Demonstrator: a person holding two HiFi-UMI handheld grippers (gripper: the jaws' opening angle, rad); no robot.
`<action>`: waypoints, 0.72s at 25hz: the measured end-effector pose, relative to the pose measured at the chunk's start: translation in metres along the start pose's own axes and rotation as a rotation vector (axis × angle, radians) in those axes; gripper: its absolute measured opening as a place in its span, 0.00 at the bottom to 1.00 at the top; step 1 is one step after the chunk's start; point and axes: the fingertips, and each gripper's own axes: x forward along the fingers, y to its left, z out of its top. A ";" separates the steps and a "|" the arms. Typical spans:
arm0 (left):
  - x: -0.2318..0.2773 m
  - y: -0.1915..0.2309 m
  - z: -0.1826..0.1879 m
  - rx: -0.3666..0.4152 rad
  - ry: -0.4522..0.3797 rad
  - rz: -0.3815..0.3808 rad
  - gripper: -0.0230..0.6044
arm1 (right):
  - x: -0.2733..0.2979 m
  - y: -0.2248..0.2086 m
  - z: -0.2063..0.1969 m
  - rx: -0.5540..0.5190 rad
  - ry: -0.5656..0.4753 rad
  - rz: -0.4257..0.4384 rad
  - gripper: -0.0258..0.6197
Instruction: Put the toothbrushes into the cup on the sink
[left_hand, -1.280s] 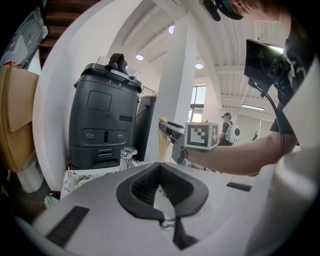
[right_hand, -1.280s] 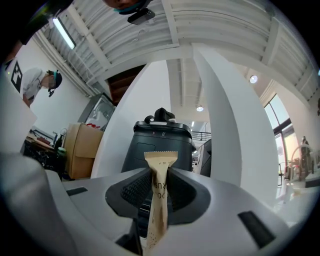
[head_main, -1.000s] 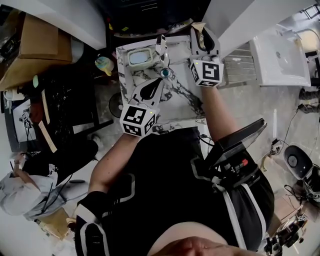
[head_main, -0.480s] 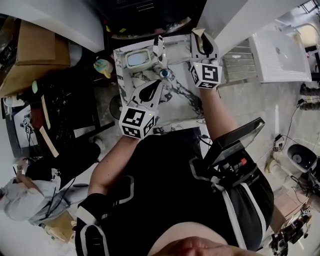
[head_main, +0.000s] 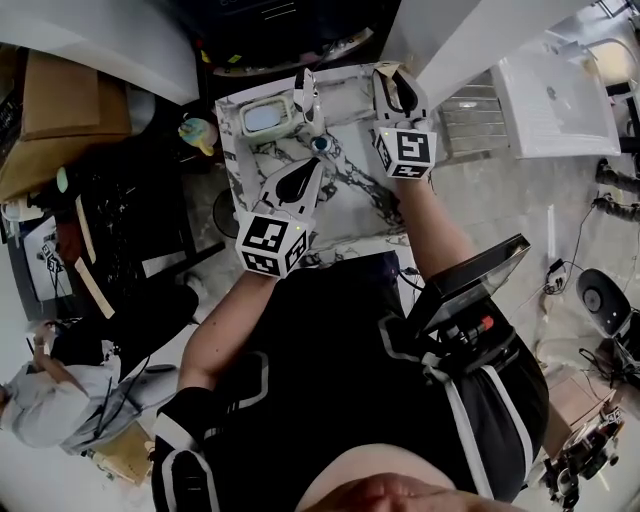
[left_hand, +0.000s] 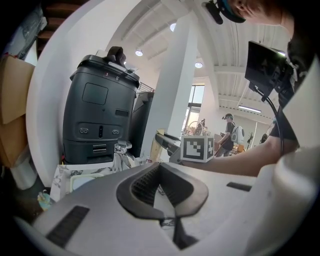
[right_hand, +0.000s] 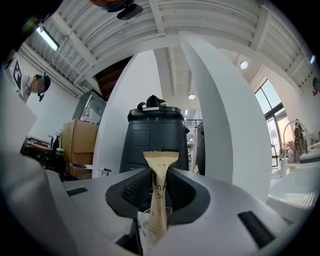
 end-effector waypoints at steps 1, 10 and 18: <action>0.001 -0.001 0.000 -0.003 0.000 0.001 0.05 | 0.000 0.001 -0.001 -0.002 0.005 0.008 0.20; 0.007 -0.009 -0.005 -0.031 -0.003 0.014 0.05 | -0.010 0.008 -0.018 0.000 0.079 0.068 0.20; 0.007 -0.022 -0.004 -0.038 -0.016 0.023 0.05 | -0.021 -0.001 -0.026 0.007 0.124 0.070 0.18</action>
